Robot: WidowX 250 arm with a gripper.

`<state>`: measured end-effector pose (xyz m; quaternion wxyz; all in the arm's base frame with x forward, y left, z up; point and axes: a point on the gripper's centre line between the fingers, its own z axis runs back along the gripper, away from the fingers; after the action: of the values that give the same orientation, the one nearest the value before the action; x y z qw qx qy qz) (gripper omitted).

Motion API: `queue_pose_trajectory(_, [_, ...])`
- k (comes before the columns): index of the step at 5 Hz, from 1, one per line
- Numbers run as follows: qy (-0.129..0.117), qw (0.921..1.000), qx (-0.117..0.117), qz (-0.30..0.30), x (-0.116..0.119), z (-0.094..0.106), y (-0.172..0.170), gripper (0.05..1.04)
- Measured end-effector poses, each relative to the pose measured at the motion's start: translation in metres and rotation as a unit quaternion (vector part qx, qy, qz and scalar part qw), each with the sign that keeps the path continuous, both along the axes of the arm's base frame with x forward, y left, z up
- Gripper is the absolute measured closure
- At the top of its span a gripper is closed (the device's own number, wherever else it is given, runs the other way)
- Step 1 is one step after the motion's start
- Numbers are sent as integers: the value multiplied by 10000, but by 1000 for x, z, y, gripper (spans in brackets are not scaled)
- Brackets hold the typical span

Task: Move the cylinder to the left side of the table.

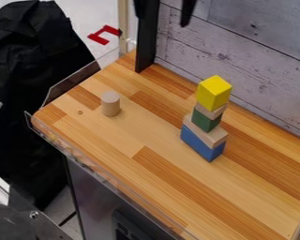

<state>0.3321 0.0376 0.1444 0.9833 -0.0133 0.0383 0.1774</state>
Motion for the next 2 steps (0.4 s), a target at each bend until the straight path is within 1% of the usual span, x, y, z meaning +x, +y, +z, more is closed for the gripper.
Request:
queue_pose_trajectory(1, [102,9993,-240,-274,2,-9,-15,83])
queue_pose_trajectory(2, [273,9979,-406,-429,-5,-15,-23,83])
